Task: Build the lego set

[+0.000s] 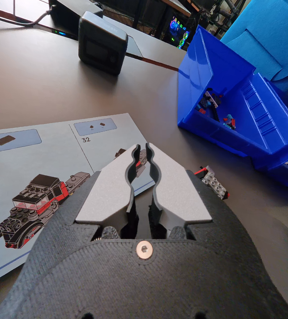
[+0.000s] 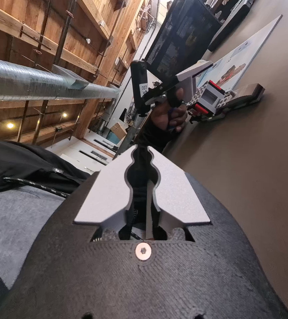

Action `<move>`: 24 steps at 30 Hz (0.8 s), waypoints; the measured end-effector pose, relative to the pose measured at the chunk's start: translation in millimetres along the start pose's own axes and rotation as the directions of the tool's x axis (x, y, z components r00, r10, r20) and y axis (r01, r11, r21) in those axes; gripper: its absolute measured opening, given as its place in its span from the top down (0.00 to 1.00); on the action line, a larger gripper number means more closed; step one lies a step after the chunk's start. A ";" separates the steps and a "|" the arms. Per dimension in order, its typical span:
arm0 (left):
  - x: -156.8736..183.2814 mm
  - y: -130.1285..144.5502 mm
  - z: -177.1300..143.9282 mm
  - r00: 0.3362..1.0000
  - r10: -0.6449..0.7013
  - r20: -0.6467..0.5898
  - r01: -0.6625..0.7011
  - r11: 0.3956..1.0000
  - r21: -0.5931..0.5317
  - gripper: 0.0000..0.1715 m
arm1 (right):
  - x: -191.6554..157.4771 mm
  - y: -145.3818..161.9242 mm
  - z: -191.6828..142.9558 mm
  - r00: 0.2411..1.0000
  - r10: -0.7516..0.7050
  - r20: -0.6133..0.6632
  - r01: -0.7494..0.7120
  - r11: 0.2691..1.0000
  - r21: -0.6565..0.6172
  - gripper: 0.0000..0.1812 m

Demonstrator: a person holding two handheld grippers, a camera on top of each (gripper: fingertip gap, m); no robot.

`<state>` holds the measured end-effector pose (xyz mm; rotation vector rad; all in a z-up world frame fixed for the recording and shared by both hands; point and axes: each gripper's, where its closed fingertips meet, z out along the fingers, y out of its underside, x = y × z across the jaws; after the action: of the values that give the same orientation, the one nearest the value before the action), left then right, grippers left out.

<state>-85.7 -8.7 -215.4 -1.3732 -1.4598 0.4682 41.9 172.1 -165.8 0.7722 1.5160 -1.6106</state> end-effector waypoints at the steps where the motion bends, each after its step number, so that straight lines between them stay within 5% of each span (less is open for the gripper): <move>1: 0.5 -1.1 -1.0 1.000 0.002 -0.002 -0.002 1.000 0.009 0.96 | 0.8 0.1 0.7 1.000 -0.008 -0.007 0.008 1.000 -0.001 0.96; 10: 11.0 -12.1 -17.3 0.997 0.076 0.006 -0.076 0.989 0.127 0.95 | 11.2 -18.8 -0.4 0.982 -0.149 -0.116 0.156 0.986 0.059 0.96; 16: 17.7 -4.5 -34.6 0.997 0.077 -0.026 -0.073 0.987 0.140 0.84 | 23.1 -47.5 -15.7 0.934 -0.247 -0.257 0.292 0.945 0.151 0.96; 24: 16.1 -2.4 -44.3 0.997 0.037 -0.070 -0.026 0.988 0.151 0.76 | 34.2 -60.7 -11.8 0.875 -0.318 -0.364 0.391 0.909 0.146 0.84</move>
<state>-46.3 -10.5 -189.5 -1.2826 -1.3183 0.5319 -28.4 178.5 -164.5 0.9646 1.8267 -2.0243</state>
